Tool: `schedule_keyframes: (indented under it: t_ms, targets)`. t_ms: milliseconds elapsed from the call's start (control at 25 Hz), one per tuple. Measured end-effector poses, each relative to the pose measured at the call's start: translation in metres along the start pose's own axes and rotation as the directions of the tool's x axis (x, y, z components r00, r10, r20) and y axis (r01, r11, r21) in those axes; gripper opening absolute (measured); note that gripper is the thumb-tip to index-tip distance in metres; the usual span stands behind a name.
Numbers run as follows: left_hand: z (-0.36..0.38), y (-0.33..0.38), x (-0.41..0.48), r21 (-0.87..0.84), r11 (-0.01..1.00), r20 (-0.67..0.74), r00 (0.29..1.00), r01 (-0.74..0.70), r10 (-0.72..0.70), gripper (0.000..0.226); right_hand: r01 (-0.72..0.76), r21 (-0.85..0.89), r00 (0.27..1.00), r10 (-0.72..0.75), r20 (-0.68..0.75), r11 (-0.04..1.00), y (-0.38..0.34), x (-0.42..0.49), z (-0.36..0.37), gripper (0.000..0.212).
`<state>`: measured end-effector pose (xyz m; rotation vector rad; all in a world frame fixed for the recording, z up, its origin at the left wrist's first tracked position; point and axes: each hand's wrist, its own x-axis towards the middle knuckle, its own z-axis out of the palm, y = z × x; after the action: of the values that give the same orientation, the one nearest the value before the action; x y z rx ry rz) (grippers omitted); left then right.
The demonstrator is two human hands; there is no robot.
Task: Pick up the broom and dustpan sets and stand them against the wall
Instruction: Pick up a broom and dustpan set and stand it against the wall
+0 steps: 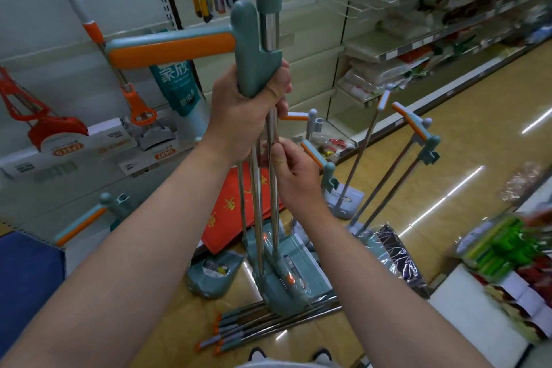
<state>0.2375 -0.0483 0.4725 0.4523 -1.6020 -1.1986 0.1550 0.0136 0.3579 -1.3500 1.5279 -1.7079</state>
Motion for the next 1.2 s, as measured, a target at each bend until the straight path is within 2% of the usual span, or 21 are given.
schedule_keyframes:
  t_ms: [160,360,480,560,640,800,920,960,1040,1120,1200]
  targets:
    - [0.019,0.002,0.006,-0.056,0.996,0.099,0.993,0.076,-0.070,0.012,-0.021,0.027,0.997,0.023,-0.079,0.999,-0.003,-0.004,-0.019,0.036]
    - [0.043,-0.013,0.007,-0.166,0.982,0.228,0.972,0.089,-0.049,0.016,-0.045,-0.029,0.982,0.039,-0.185,0.999,-0.008,-0.018,-0.040,0.019]
    - [0.069,-0.028,-0.001,-0.292,0.944,0.403,0.915,0.154,-0.025,0.018,-0.093,-0.097,0.954,0.061,-0.295,0.991,-0.005,-0.043,-0.067,0.019]
    - [0.091,-0.035,-0.005,-0.347,0.911,0.532,0.847,0.224,-0.005,0.018,-0.135,-0.119,0.921,0.080,-0.381,0.984,-0.003,-0.060,-0.083,0.016]
    - [0.117,-0.041,-0.013,-0.390,0.869,0.645,0.764,0.306,0.020,0.021,-0.195,-0.157,0.857,0.090,-0.508,0.968,-0.003,-0.081,-0.098,0.015]
    - [0.160,-0.040,-0.034,-0.396,0.816,0.760,0.650,0.422,0.033,0.019,-0.290,-0.179,0.744,0.104,-0.660,0.940,-0.008,-0.117,-0.116,0.030]
    - [0.194,-0.035,-0.067,-0.355,0.789,0.845,0.533,0.501,0.042,0.014,-0.359,-0.116,0.637,0.152,-0.756,0.926,-0.017,-0.158,-0.132,0.018]
    - [0.206,-0.034,-0.081,-0.333,0.782,0.875,0.482,0.527,0.048,0.014,-0.387,-0.089,0.612,0.183,-0.769,0.918,-0.020,-0.174,-0.138,0.013]
    - [0.225,-0.033,-0.105,-0.279,0.772,0.925,0.375,0.571,0.057,0.015,-0.454,-0.073,0.583,0.235,-0.778,0.888,-0.024,-0.200,-0.146,0.026]
    - [0.245,-0.031,-0.134,-0.209,0.754,0.972,0.214,0.623,0.093,0.023,-0.541,-0.046,0.504,0.280,-0.817,0.840,-0.029,-0.229,-0.158,0.032]
    - [0.261,-0.029,-0.163,-0.163,0.741,0.985,0.068,0.651,0.157,0.037,-0.630,-0.041,0.434,0.308,-0.847,0.776,-0.035,-0.257,-0.170,0.027]
